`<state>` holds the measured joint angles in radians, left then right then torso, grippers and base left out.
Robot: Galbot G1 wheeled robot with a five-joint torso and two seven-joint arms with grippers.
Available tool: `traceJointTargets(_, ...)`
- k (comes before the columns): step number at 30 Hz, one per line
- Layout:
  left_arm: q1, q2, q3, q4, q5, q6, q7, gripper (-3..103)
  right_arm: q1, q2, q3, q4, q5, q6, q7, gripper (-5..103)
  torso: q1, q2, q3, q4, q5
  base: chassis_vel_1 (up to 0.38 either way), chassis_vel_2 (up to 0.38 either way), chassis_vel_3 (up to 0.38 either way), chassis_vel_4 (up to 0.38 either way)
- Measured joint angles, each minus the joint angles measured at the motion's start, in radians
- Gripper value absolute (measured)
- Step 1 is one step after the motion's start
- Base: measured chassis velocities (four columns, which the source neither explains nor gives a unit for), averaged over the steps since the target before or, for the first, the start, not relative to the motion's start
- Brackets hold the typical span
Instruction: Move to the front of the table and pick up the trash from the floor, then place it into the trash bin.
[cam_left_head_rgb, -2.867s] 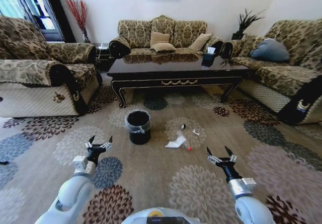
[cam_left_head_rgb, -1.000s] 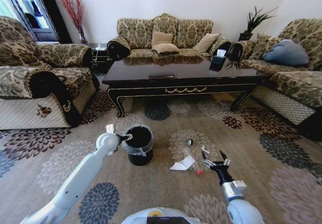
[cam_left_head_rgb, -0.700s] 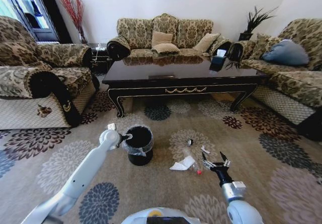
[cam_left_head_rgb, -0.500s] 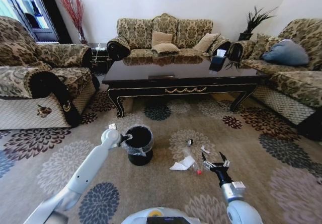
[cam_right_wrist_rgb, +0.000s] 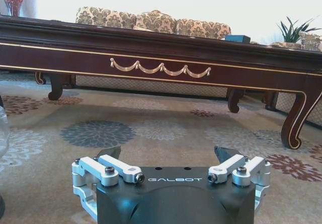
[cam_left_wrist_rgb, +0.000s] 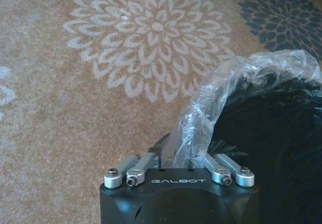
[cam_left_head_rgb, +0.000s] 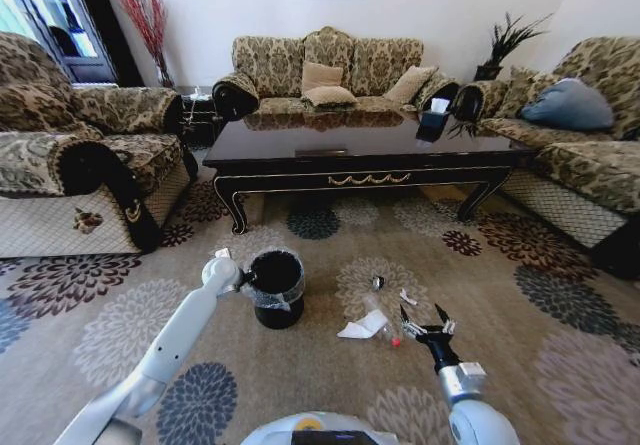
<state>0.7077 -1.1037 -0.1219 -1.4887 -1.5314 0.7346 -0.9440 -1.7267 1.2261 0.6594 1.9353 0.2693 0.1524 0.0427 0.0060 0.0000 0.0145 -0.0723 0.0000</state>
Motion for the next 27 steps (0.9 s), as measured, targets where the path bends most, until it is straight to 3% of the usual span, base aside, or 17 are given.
traceJointTargets(4,0.004,0.009,-0.003,-0.006,-0.014,0.0,-0.004,7,0.003,0.0,0.001,-0.004,0.004,0.0,0.002,100,0.0,0.0,0.0,0.0003,0.0004,0.0,0.0,0.0,0.0)
traceJointTargets(6,0.005,0.01,-0.006,-0.007,-0.017,0.001,-0.005,4,0.002,-0.001,0.001,-0.006,0.005,0.0,0.002,100,0.0,0.0,0.0,0.0009,0.0008,0.0,0.0,0.0,0.0)
traceJointTargets(18,0.044,0.018,-0.041,-0.045,-0.031,0.001,-0.003,2,0.005,-0.013,-0.001,-0.01,0.006,0.001,0.002,100,0.0,0.0,0.0,-0.0003,-0.0008,0.0,0.0,0.0,0.0)
traceJointTargets(22,0.09,0.062,-0.068,-0.13,-0.048,0.001,-0.001,0,0.017,-0.055,-0.003,-0.024,0.006,-0.009,0.0,100,0.0,0.0,0.0,-0.0004,0.0001,0.0,0.0,0.0,0.0)
traceJointTargets(27,0.212,0.144,-0.155,-0.296,-0.086,0.002,-0.001,0,0.052,-0.168,-0.035,-0.111,-0.01,-0.011,-0.027,100,0.0,0.0,0.0,0.0004,0.0003,0.0,0.0,0.0,0.0)
